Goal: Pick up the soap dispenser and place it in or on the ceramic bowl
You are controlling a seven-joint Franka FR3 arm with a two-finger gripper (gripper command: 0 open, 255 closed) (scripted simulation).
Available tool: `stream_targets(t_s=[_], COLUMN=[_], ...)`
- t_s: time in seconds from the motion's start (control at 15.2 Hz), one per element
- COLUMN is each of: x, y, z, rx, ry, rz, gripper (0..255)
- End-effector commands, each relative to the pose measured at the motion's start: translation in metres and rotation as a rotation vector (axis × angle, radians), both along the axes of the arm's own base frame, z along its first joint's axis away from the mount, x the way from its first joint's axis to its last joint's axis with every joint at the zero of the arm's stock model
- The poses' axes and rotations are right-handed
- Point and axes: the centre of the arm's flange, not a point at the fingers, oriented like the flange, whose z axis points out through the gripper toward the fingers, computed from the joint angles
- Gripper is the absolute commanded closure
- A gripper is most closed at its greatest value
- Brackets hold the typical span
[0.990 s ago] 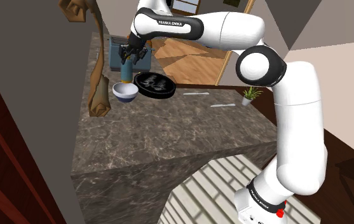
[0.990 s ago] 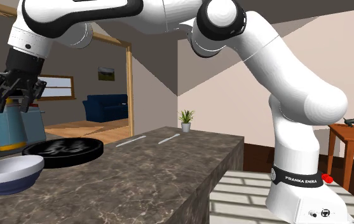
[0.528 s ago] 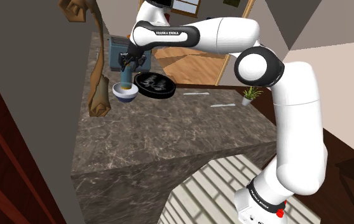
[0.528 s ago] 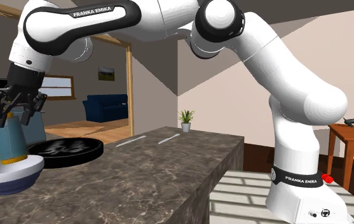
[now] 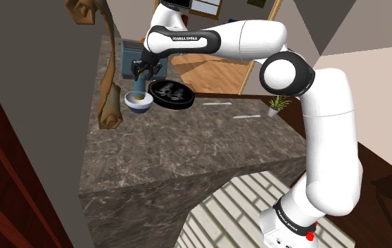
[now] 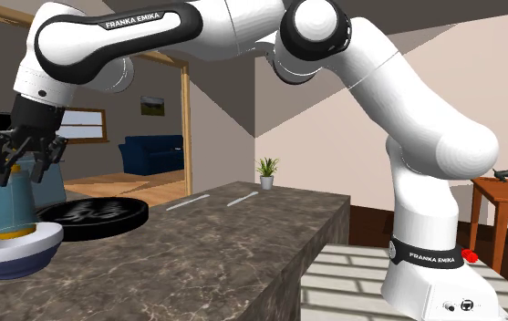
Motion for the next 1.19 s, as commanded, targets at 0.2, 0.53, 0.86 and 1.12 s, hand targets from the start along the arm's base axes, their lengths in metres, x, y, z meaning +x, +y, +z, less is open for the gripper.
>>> stream_targets(t_s=[0.2,0.53,0.86,1.12], x=[0.0,-0.013,-0.016,-0.016], y=[0.0,-0.004,-0.005,-0.005], z=[0.0,0.037,0.047,0.047], rx=[0.0,0.0,0.0,0.0], ry=[0.0,0.0,0.0,0.0], rz=[0.0,0.0,0.0,0.0], gripper=[0,0,0,0])
